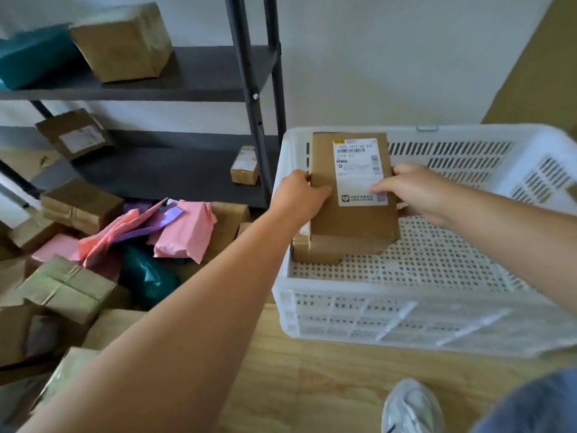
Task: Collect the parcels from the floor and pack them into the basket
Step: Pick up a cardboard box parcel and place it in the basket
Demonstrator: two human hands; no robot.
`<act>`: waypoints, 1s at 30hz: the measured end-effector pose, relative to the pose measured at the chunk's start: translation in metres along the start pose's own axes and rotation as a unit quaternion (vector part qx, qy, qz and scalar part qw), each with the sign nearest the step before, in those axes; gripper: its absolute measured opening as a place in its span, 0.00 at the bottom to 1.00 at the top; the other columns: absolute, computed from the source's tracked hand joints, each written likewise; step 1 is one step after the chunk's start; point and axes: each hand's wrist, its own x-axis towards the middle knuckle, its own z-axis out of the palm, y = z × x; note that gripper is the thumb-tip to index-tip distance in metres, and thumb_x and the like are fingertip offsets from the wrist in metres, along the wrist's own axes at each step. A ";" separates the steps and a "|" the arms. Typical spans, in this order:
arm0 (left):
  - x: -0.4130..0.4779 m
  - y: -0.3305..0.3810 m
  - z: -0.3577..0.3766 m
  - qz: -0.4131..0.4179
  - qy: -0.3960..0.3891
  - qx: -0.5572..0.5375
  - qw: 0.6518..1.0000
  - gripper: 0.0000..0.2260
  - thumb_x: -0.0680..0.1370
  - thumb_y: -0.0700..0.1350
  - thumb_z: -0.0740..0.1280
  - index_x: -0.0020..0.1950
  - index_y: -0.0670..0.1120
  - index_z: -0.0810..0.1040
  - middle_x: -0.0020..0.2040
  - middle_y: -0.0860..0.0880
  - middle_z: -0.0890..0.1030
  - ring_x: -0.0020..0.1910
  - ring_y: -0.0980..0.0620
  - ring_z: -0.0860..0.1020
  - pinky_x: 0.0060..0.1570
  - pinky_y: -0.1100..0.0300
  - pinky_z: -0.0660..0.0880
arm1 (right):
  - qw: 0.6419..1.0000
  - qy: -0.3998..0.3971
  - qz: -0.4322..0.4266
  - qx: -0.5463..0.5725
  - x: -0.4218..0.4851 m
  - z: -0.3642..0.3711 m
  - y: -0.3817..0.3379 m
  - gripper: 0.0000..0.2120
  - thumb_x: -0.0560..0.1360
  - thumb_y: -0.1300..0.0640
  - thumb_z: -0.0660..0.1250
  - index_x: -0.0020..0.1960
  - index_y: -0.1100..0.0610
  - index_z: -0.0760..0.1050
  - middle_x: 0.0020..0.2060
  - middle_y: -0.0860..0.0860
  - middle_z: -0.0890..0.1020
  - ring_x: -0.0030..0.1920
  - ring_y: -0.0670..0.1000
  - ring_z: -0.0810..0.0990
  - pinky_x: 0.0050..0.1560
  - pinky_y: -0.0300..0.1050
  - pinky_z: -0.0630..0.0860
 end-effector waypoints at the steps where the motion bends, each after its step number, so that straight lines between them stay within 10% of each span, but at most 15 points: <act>1: 0.000 -0.006 0.004 -0.014 -0.015 0.000 1.000 0.19 0.78 0.50 0.67 0.67 0.47 0.70 0.57 0.48 0.79 0.54 0.48 0.79 0.55 0.53 0.77 | 1.000 -0.013 0.012 -0.004 0.003 0.002 0.007 0.07 0.77 0.61 0.66 0.55 0.55 0.75 0.50 0.52 0.83 0.49 0.53 0.83 0.52 0.53 0.80; 8: 0.008 -0.037 0.031 -0.075 -0.102 0.070 0.990 0.06 0.75 0.42 0.70 0.44 0.48 0.73 0.43 0.48 0.80 0.49 0.45 0.81 0.54 0.49 0.79 | 0.991 -0.095 0.087 -0.034 0.020 0.017 0.055 0.08 0.78 0.63 0.65 0.57 0.59 0.76 0.48 0.56 0.85 0.48 0.56 0.84 0.43 0.49 0.81; 30: 0.034 -0.060 0.065 -0.176 -0.258 0.212 0.926 0.11 0.82 0.39 0.60 0.62 0.37 0.72 0.59 0.40 0.79 0.54 0.42 0.82 0.56 0.50 0.79 | 0.965 -0.186 0.169 -0.074 0.049 0.056 0.102 0.16 0.78 0.69 0.60 0.65 0.62 0.73 0.60 0.60 0.79 0.50 0.63 0.83 0.44 0.52 0.82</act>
